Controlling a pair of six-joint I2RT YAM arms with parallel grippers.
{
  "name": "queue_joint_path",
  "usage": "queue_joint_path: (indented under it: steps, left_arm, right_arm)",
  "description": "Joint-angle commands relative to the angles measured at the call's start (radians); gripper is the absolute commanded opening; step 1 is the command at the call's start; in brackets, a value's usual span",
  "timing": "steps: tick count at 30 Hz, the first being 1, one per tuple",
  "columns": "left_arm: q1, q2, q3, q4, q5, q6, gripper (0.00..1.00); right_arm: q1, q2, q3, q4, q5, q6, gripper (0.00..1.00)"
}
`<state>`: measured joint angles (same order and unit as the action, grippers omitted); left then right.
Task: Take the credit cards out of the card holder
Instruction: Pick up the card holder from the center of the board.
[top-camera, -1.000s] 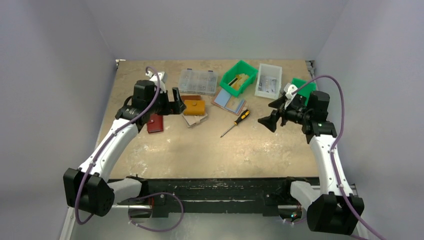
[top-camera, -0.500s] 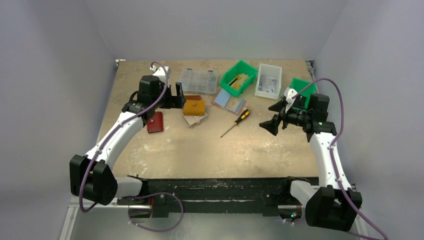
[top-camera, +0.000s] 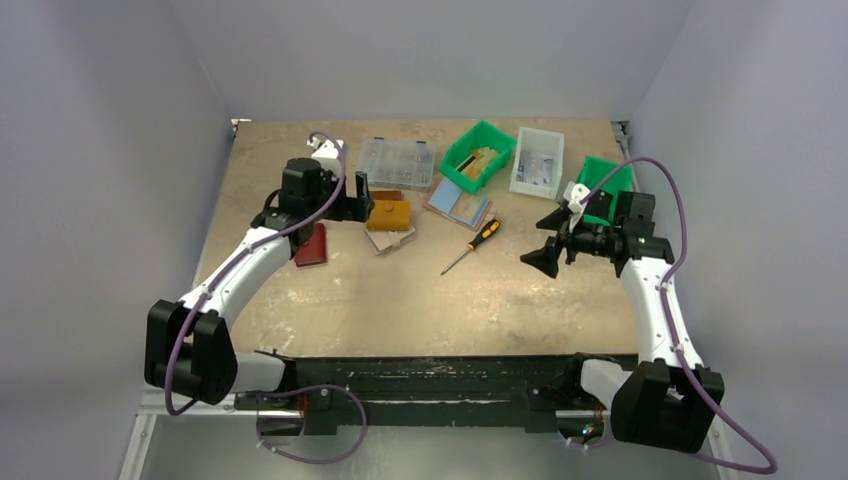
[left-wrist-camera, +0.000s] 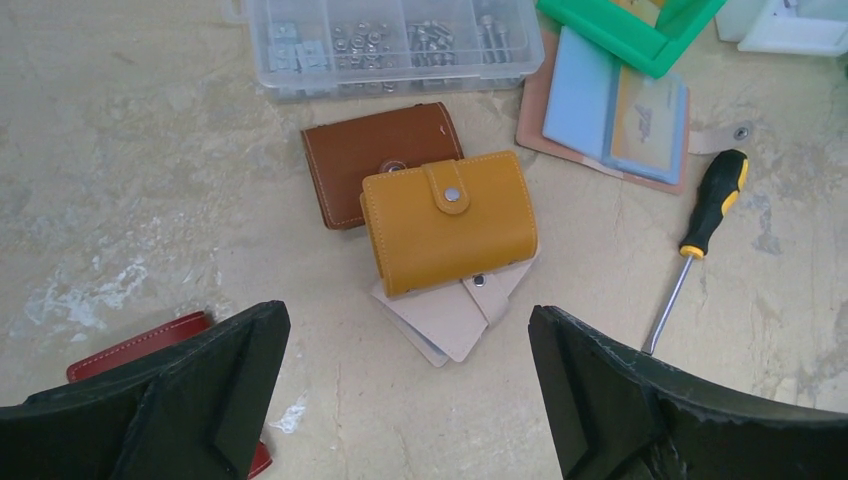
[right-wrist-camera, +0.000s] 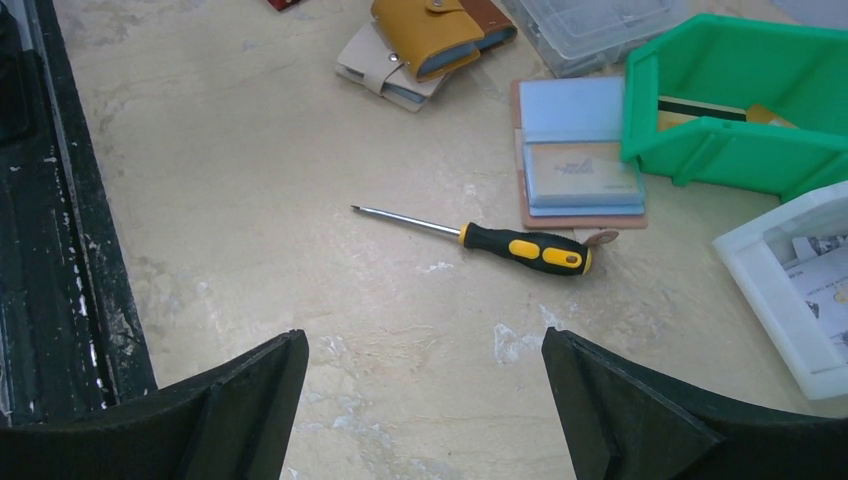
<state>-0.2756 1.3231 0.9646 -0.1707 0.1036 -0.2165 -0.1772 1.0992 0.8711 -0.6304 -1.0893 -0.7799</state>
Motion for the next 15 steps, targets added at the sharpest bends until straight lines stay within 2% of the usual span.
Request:
queue_joint_path:
  steps: [1, 8, 15]
  left_arm:
    - [0.025, 0.037, 0.025, 0.065, 0.098, 0.01, 1.0]
    - [0.065, 0.231, 0.157, -0.01, 0.216, -0.092, 0.92]
    - [0.065, 0.303, 0.107, 0.009, 0.222, -0.216, 0.76]
  right_arm:
    - [-0.007, -0.05, 0.035, 0.012, 0.006, -0.002, 0.99]
    - [-0.02, -0.126, -0.012, 0.08, 0.026, 0.064, 0.99]
    - [-0.031, -0.155, -0.024, 0.103, 0.04, 0.096, 0.99]
